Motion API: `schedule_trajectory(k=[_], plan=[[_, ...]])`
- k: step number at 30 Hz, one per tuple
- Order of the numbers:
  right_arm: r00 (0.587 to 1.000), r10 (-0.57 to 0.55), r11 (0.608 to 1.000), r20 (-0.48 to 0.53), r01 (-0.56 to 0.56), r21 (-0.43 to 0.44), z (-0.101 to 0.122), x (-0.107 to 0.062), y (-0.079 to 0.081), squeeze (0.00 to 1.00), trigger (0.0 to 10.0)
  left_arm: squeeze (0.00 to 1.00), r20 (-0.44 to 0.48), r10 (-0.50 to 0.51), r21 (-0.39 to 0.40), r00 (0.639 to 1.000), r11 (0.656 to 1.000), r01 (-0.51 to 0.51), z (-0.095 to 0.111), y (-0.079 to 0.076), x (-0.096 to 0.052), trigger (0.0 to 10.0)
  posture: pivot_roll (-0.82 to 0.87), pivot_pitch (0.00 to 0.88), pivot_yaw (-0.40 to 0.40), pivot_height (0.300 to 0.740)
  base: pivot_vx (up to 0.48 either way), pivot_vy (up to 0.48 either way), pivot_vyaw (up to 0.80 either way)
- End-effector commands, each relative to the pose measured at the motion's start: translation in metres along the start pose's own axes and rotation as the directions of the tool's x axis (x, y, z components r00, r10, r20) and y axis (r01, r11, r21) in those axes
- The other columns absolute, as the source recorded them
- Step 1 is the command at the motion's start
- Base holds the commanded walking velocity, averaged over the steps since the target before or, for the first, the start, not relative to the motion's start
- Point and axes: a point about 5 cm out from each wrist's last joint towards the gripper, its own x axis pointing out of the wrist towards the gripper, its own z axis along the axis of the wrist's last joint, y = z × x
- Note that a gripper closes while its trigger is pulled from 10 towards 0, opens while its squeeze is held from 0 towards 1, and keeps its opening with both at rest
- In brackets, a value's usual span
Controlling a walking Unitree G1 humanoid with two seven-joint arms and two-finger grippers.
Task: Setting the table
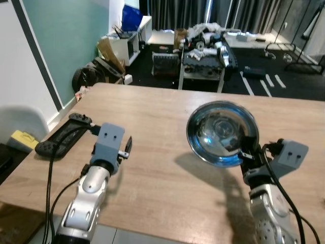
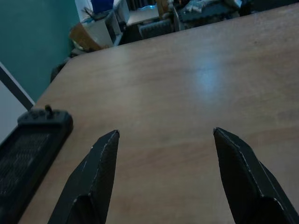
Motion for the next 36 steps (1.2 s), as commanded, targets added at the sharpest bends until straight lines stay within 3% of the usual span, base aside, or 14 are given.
schedule_trajectory(k=[1,6,9,12,15,18,20,24,25,26,27,32,36], plan=[[0.999,-0.014,1.000,-0.038,0.013,-0.020,-0.005,-0.001,-0.002,0.00,10.0,0.00,-0.037,-0.025,-0.015,0.999,1.000,0.024,-0.006,-0.002,-0.003,10.0,0.05,0.028,0.066,0.740,0.000,0.000,0.00],[0.993,-0.022,1.000,-0.112,0.021,-0.015,-0.013,0.000,-0.006,0.00,10.0,0.00,-0.055,-0.053,-0.036,0.997,0.998,0.051,-0.007,-0.003,-0.006,10.0,0.06,0.034,0.061,0.740,0.000,0.000,0.00],[0.977,-0.031,0.995,-0.211,0.049,0.082,-0.017,0.005,-0.006,0.00,10.0,0.00,-0.054,-0.051,-0.035,0.997,0.998,0.049,-0.005,0.001,-0.006,10.0,0.06,0.041,0.053,0.740,0.000,0.000,0.00],[0.970,-0.021,0.989,-0.243,0.057,0.140,-0.015,0.011,-0.004,0.00,10.0,0.00,-0.051,-0.050,-0.035,0.997,0.998,0.048,-0.004,0.004,-0.006,10.0,0.06,0.044,0.050,0.740,0.000,0.000,0.00],[0.961,-0.022,0.985,-0.277,0.067,0.157,-0.012,0.020,-0.004,0.00,10.0,0.00,-0.048,-0.049,-0.037,0.998,0.998,0.048,-0.002,0.005,-0.006,10.0,0.06,0.047,0.048,0.740,0.000,0.000,0.00],[0.948,-0.053,0.986,-0.314,0.100,0.136,-0.010,0.034,-0.011,0.00,10.0,0.00,-0.046,-0.050,-0.040,0.998,0.998,0.048,0.000,0.005,-0.007,10.0,0.07,0.053,0.042,0.740,0.000,0.000,0.00],[0.923,-0.113,0.986,-0.368,0.151,0.076,-0.012,0.042,-0.025,0.00,10.0,0.00,-0.046,-0.049,-0.042,0.998,0.998,0.047,0.000,0.005,-0.009,10.0,0.07,0.055,0.035,0.740,0.000,0.000,0.00],[0.881,-0.156,0.984,-0.446,0.179,0.010,-0.015,0.039,-0.041,0.00,10.0,0.00,-0.051,-0.036,-0.045,0.998,0.998,0.034,-0.001,0.008,-0.012,10.0,0.09,0.059,0.023,0.740,0.000,0.000,0.00],[0.876,-0.154,0.985,-0.456,0.175,0.002,-0.014,0.037,-0.044,0.58,10.0,0.00,-0.054,-0.032,-0.045,0.998,0.999,0.030,-0.001,0.008,-0.014,10.0,0.09,0.061,0.019,0.740,0.000,0.000,0.00],[0.871,-0.155,0.985,-0.467,0.170,-0.009,-0.014,0.035,-0.047,0.69,10.0,0.00,-0.057,-0.029,-0.046,0.998,0.999,0.027,-0.002,0.009,-0.015,10.0,0.09,0.061,0.019,0.740,0.000,0.000,0.00],[0.865,-0.161,0.986,-0.476,0.167,-0.030,-0.014,0.033,-0.051,1.00,10.0,0.00,-0.061,-0.028,-0.046,0.998,0.999,0.025,-0.003,0.009,-0.016,10.0,0.09,0.062,0.019,0.740,0.000,0.000,0.00],[0.857,-0.202,0.979,-0.474,0.182,-0.088,-0.014,0.030,-0.061,1.00,10.0,0.00,-0.067,-0.031,-0.047,0.997,0.998,0.028,-0.004,0.007,-0.017,10.0,0.08,0.063,0.023,0.740,0.000,0.000,0.00],[0.888,-0.236,0.972,-0.394,0.221,-0.085,-0.003,0.033,-0.064,1.00,10.0,0.00,-0.068,-0.037,-0.048,0.997,0.998,0.033,-0.004,0.006,-0.015,10.0,0.07,0.059,0.028,0.740,0.000,0.000,0.00]])
